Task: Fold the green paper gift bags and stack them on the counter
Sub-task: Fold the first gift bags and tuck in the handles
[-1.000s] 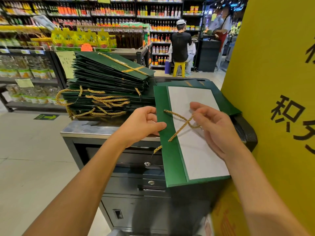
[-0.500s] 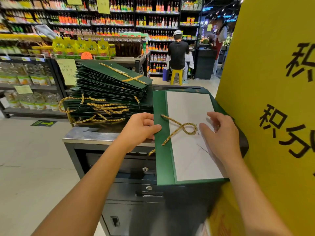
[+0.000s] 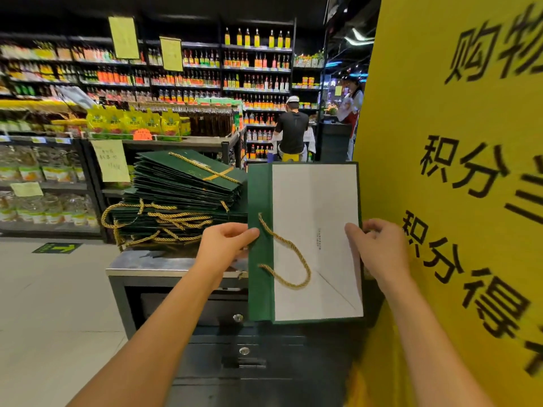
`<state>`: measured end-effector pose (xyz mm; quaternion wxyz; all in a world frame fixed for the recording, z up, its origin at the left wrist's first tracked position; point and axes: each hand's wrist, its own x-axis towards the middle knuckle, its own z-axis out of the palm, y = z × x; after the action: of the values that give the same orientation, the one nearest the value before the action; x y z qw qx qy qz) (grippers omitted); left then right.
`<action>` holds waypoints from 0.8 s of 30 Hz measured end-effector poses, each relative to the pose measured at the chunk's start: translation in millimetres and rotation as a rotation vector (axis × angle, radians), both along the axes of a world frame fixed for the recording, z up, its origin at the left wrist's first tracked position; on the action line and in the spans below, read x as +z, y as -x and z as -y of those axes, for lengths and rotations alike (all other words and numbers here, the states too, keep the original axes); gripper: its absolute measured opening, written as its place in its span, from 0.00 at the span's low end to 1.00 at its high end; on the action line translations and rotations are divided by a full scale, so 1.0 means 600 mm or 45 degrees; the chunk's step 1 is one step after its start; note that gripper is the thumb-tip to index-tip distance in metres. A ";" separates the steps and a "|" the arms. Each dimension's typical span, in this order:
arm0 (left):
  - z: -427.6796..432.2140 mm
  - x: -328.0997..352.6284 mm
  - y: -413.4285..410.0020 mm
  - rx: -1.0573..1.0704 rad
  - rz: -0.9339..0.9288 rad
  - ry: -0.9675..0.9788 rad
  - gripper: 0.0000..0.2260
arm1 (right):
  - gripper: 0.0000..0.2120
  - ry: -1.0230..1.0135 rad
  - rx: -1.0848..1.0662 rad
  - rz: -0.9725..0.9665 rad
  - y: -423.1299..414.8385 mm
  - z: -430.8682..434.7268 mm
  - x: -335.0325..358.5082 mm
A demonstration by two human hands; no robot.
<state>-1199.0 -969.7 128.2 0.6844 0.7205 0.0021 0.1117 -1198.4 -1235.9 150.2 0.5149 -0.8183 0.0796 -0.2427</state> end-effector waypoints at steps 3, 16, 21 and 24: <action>0.004 0.032 0.015 0.010 0.114 0.035 0.05 | 0.06 -0.178 0.096 0.218 0.032 -0.007 0.053; 0.000 0.137 0.045 -0.065 0.469 0.128 0.08 | 0.17 -0.758 0.367 0.474 0.062 0.019 0.151; 0.001 0.097 0.037 -0.105 0.264 0.219 0.06 | 0.02 -0.415 0.428 0.192 0.046 0.036 0.089; 0.002 0.064 0.024 -0.046 0.177 0.097 0.05 | 0.08 -0.294 0.324 0.171 0.027 0.027 0.050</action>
<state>-1213.3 -970.6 166.8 0.7117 0.6843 -0.0541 0.1491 -1214.7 -1252.2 179.9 0.6360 -0.7394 -0.0318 -0.2188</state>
